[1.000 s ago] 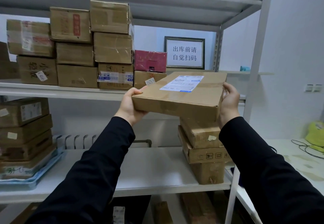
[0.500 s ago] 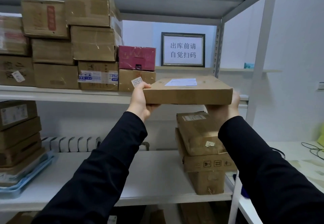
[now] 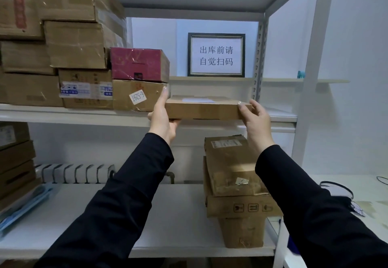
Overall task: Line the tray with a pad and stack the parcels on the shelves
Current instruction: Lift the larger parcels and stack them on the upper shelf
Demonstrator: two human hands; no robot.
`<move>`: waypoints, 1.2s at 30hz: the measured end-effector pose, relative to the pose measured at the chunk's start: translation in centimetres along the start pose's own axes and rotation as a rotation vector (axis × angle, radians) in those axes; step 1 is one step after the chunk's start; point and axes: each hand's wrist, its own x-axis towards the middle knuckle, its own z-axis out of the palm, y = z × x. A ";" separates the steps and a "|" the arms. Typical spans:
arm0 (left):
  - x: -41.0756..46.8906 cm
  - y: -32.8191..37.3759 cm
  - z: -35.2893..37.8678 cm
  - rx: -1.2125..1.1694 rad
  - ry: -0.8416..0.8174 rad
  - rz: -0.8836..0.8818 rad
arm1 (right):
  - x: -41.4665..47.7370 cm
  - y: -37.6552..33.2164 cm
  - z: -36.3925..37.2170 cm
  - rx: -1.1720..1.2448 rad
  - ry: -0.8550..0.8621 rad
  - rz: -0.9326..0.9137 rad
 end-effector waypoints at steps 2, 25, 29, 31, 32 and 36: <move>0.2 -1.0 -0.3 0.038 -0.009 0.042 | 0.6 0.4 0.1 -0.094 0.002 -0.058; 2.6 -4.2 -1.7 0.117 0.278 0.102 | 4.8 4.4 0.1 -0.072 -0.025 -0.039; 2.6 -5.3 -1.1 0.143 0.378 0.030 | 4.4 4.9 -0.7 -0.113 0.096 -0.006; 2.8 -6.2 -0.8 0.141 0.416 -0.009 | 4.1 5.0 -1.3 -0.221 -0.089 0.127; 2.7 -6.9 -0.8 0.163 0.423 -0.035 | 3.8 5.3 -1.7 -0.269 -0.208 0.220; 2.1 -10.1 -1.0 0.298 0.365 -0.204 | 3.4 8.1 -4.2 -0.445 -0.307 0.333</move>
